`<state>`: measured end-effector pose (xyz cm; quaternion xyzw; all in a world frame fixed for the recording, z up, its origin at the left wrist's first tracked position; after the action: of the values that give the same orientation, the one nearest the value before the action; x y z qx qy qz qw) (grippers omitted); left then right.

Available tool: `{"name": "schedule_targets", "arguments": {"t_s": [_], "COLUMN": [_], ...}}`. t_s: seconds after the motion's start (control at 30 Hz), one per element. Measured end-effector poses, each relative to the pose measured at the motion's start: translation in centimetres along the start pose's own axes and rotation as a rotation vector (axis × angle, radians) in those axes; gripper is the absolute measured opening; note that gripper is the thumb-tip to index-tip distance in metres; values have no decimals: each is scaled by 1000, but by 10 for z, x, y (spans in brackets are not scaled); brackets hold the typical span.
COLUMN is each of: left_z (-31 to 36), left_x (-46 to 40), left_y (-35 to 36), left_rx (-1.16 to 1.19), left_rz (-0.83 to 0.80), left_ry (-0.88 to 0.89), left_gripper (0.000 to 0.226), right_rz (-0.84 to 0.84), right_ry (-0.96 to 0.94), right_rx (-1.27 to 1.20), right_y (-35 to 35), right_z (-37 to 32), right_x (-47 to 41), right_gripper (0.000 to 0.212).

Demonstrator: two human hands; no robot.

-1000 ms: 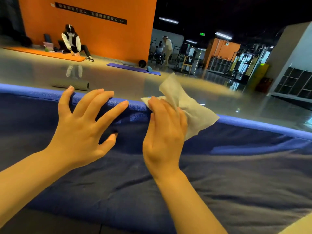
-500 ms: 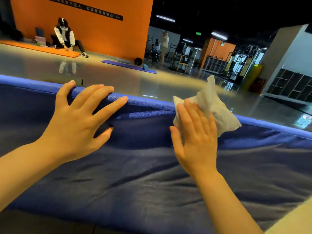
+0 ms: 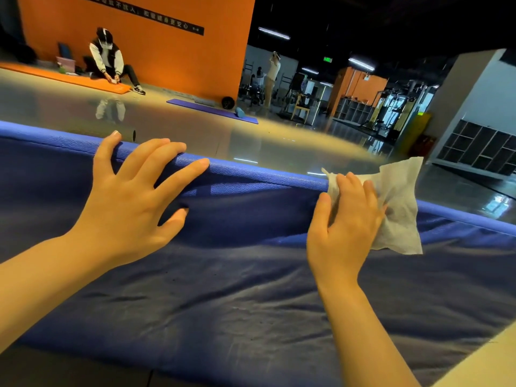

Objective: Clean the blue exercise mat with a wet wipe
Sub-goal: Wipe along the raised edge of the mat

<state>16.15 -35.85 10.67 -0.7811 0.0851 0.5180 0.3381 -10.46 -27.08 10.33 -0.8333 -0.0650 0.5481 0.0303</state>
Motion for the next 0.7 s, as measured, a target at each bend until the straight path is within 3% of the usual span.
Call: {"name": "schedule_targets", "arguments": {"t_s": [0.2,0.37,0.57,0.7], "left_z": [2,1,-1,-2], "left_x": [1,3,0,0], "left_y": [-4,-5,-4,-4], "left_rx": [5,11,5,1], "left_rz": [-4,-5,-18,-33], "left_ry": [-14,-8,3,30], "left_gripper": [62,64,64,63], "right_rz": [35,-103,-202,-226], "right_ry": [14,-120,-301,-306], "right_rx": [-61,-145,-74,13], "right_y": [28,34,22,7], "right_z": [-56,-98,-72,-35], "right_x": [22,48,31,18], "right_gripper": [41,47,49,54]}}
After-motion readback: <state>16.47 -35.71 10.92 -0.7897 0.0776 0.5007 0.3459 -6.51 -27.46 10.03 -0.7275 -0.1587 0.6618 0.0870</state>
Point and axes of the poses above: each hand's wrist, its own x-axis away from the middle knuckle, its own y-axis out of the palm, z = x × y, the point moved 1 cm from there along -x, towards the middle knuckle, and after that the axes turned 6 degrees about z, right-handed, at the moved point
